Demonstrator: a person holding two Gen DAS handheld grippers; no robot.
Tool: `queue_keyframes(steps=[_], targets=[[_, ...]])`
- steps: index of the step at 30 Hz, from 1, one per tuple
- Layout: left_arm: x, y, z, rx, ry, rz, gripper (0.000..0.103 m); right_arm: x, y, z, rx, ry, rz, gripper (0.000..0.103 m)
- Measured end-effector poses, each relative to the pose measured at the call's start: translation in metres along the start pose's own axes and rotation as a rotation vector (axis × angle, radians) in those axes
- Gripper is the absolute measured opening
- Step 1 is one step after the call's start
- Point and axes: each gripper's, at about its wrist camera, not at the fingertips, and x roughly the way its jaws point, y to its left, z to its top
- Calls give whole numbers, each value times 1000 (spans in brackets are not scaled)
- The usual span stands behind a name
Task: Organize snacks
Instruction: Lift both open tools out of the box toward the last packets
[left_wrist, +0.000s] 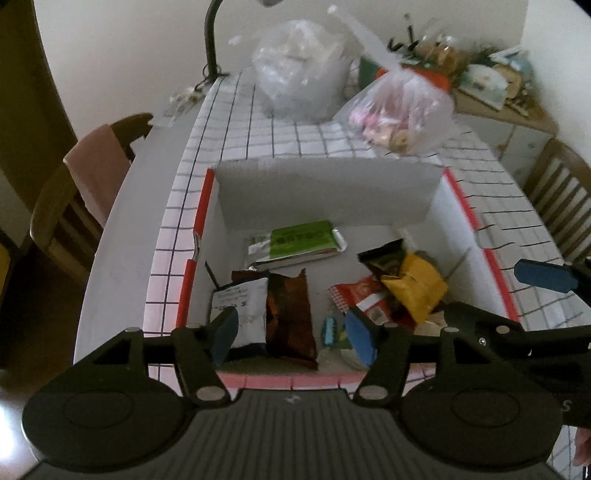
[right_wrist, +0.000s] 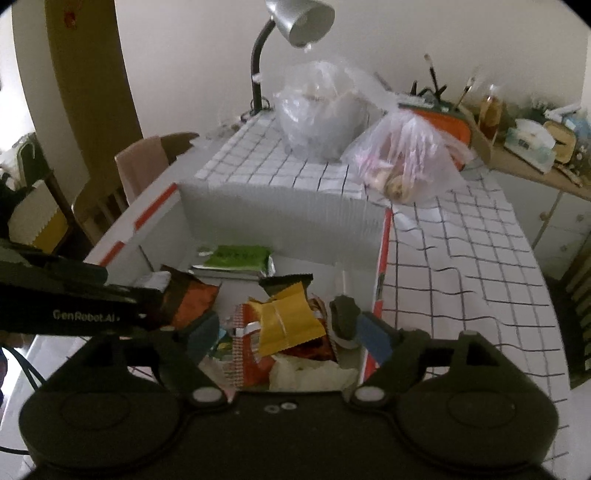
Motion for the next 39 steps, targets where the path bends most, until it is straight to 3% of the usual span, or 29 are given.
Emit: queue_keyframes(steps=[9,25,33,39], targets=[[-47,4,-21,35,-79,-64,69,-49,15,-14,44,-74,-9,96],[-103,24,-62,59,-160,-135,74,-105,50,-48,98,-147,-4,103],[-107,36,-91,57,-138,-163,75,-112,65,-71,129,-138,1,103],[-88,41,-114,56,-64,-184,75,-102,71,-91,151,-79,-9,103]])
